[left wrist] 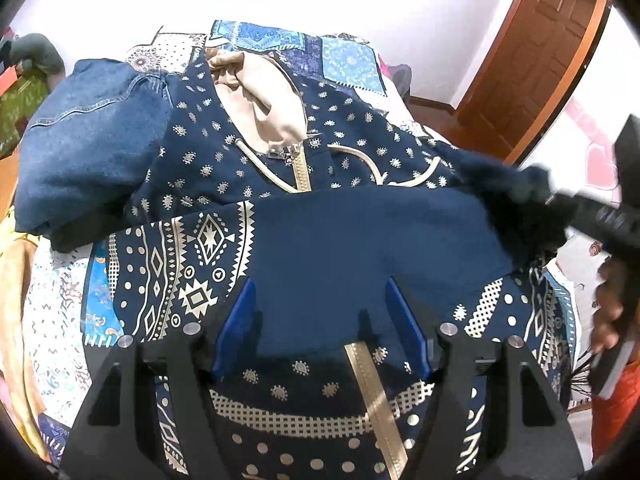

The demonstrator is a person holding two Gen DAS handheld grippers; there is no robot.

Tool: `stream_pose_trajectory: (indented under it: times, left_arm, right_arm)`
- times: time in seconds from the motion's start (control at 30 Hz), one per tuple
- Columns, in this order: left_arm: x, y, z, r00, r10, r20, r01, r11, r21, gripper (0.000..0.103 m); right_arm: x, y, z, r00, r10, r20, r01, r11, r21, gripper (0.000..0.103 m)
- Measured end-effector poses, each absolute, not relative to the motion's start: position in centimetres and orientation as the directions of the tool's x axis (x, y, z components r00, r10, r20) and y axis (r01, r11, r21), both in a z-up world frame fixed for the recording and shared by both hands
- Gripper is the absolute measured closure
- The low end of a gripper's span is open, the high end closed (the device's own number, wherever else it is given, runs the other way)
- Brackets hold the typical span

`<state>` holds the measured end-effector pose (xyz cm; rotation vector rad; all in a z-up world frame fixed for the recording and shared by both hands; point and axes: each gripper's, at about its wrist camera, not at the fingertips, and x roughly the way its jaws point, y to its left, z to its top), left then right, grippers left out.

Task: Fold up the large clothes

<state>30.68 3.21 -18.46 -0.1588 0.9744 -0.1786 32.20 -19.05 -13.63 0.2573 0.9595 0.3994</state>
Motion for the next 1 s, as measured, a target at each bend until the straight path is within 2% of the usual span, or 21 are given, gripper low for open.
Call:
stream_pose_trajectory:
  times: [0.1,0.17,0.33,0.57,0.67,0.73,0.8,1.0]
  left_arm:
    - [30.4,3.4,-18.2,0.554,-0.221,-0.802,0.074,0.973,-0.217,0.037]
    - [30.2,3.5,-18.2,0.553,-0.220,-0.804,0.068,0.973,-0.220,0.037]
    - [30.3,3.3,-18.2,0.551,-0.220,-0.805,0.066,0.973,-0.220,0.037]
    - [30.6,3.1,-18.3,0.550,-0.219,-0.806,0.066,0.973,-0.219,0.037]
    - [30.6,2.9,-18.3,0.556,-0.211,-0.804,0.067,0.975,-0.210,0.037]
    - [30.7,2.8,-18.3,0.558,-0.206,-0.804,0.069,0.977,-0.203,0.037]
    - [30.7,2.8,-18.5,0.553,-0.210,-0.806,0.069,0.976,-0.207,0.037]
    - [31.0,3.0,-19.0,0.545,-0.209,-0.812,0.060,0.976,-0.211,0.037]
  right_arm:
    - [31.8,-18.1,-14.6,0.457,0.423,-0.782,-0.236,0.906,0.352,0.092]
    - [31.4,-17.8,-14.6,0.429,0.406,-0.807,-0.248,0.912,0.327,0.086]
    - [30.4,-18.2,-13.6,0.431,0.375,-0.821,-0.247,0.924,0.293,0.057]
    - [29.3,-21.3,-10.3,0.534,0.374,-0.758,-0.202,0.927,0.315,0.052]
    - [29.3,-24.0,-9.0,0.613,0.309,-0.727,-0.093,0.942,0.322,0.052]
    - [29.4,-26.4,-8.7,0.657,0.269,-0.704,-0.010,0.937,0.349,0.046]
    - [29.8,-28.1,-8.8,0.670,0.243,-0.701,0.058,0.925,0.376,0.043]
    - [31.5,-32.1,-12.2,0.633,0.248,-0.733,0.206,0.859,0.469,0.043]
